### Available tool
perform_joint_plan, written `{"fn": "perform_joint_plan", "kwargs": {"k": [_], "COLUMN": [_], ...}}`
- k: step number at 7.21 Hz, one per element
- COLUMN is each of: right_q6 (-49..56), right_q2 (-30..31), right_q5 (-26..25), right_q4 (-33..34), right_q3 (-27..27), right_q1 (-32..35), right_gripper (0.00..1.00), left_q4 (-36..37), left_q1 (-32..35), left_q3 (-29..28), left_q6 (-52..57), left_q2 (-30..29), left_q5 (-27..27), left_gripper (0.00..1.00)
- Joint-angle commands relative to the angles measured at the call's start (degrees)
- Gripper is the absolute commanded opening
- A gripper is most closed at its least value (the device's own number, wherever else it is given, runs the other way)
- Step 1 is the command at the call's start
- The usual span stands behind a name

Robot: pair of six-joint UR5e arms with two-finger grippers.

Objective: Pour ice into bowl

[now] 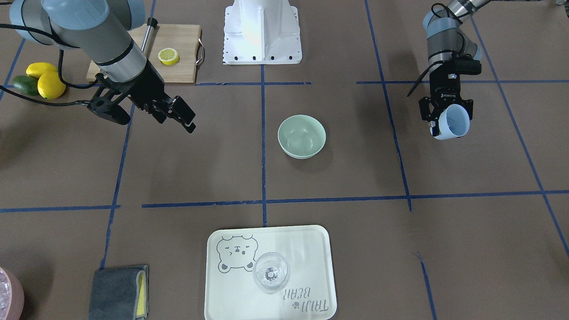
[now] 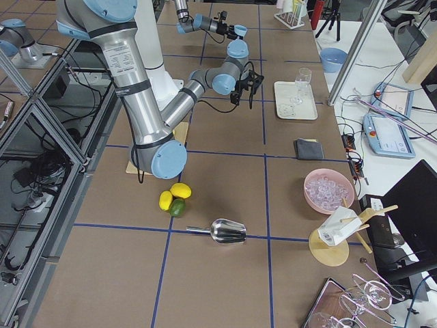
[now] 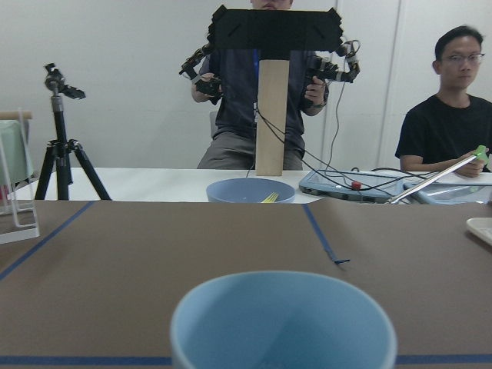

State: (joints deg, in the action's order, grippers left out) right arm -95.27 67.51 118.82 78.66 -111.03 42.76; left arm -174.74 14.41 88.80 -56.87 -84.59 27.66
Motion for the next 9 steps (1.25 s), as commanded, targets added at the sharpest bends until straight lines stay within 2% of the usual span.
{"fn": "perform_joint_plan", "kwargs": {"k": [1, 2, 3, 5, 7, 9], "right_q6": [0.0, 0.09, 0.09, 0.09, 0.09, 2.44], "right_q2": [0.34, 0.95, 1.56, 1.92, 3.15, 4.38], "right_q5": [0.1, 0.53, 2.28, 3.26, 3.79, 4.14], "right_q4": [0.0, 0.0, 0.0, 0.0, -0.26, -0.18], "right_q3": [-0.33, -0.59, -0.59, -1.03, -2.17, -2.09], "right_q1": [0.31, 0.92, 2.32, 3.21, 3.21, 4.7], "right_gripper": [1.0, 1.0, 1.0, 1.0, 1.0, 1.0], "left_q4": [-0.7, -0.52, -0.43, 7.69, 8.71, 28.21], "left_q1": [-0.09, -0.35, -0.96, -6.73, -9.12, -9.58], "left_q3": [0.67, 0.76, -0.19, 0.58, -0.28, 0.05], "left_q6": [15.74, 21.57, 27.89, 47.54, 52.12, 57.28], "left_q2": [-9.57, -12.67, -14.27, -21.12, -24.12, -30.77], "left_q5": [0.12, 0.03, -2.41, -10.66, -9.64, -9.64], "left_gripper": [0.0, 0.0, 0.0, 0.0, 0.0, 0.0]}}
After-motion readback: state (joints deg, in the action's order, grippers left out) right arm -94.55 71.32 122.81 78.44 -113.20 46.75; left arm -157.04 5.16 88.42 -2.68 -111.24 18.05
